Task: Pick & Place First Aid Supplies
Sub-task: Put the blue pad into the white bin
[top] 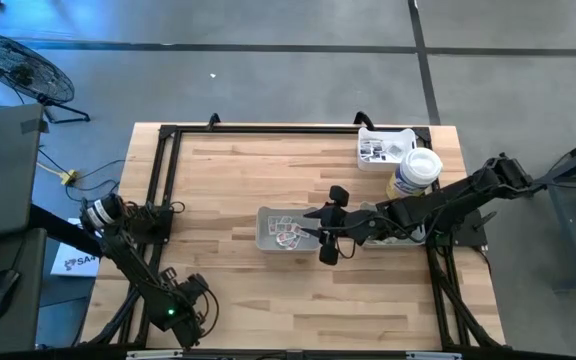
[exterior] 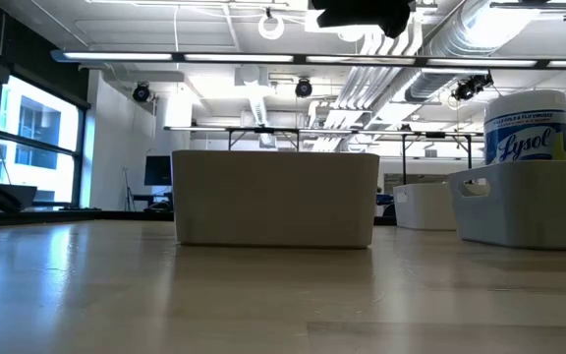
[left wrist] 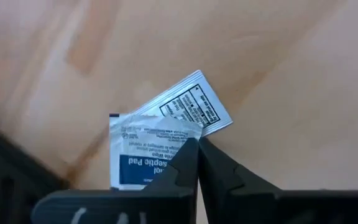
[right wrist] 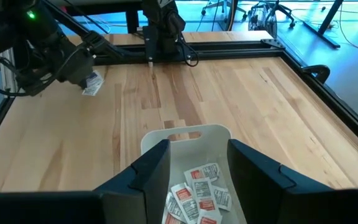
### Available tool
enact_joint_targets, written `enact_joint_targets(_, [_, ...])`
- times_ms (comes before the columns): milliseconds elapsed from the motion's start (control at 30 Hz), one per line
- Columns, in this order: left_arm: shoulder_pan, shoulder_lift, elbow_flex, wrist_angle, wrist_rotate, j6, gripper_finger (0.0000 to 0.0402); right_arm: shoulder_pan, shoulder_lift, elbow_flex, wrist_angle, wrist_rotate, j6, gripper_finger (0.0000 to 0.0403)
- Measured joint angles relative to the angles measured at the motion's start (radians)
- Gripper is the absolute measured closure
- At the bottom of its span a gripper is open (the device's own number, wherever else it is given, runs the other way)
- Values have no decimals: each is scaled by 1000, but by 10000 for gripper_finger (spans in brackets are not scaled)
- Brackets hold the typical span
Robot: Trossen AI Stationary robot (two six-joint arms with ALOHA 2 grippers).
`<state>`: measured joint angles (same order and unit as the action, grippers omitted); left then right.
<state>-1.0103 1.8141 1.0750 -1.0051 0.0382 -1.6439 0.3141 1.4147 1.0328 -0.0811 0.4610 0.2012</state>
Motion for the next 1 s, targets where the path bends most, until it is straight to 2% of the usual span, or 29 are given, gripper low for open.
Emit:
enact_joint_targets(267, [-7,0,95,-134,-60,43,401,0,0,0,-3,-5,0,249])
enact_joint_targets(533, [-5,-1,151,-191,-202,87,401,0,0,0,-3,-8,0,249])
enact_joint_targets(833, [-5,-1,152,-238,-152,40,395,0,0,0,-3,-8,0,249])
enact_joint_targets(1000, [11,-3,108,-241,-157,-9,354,0,0,0,-3,-8,0,249])
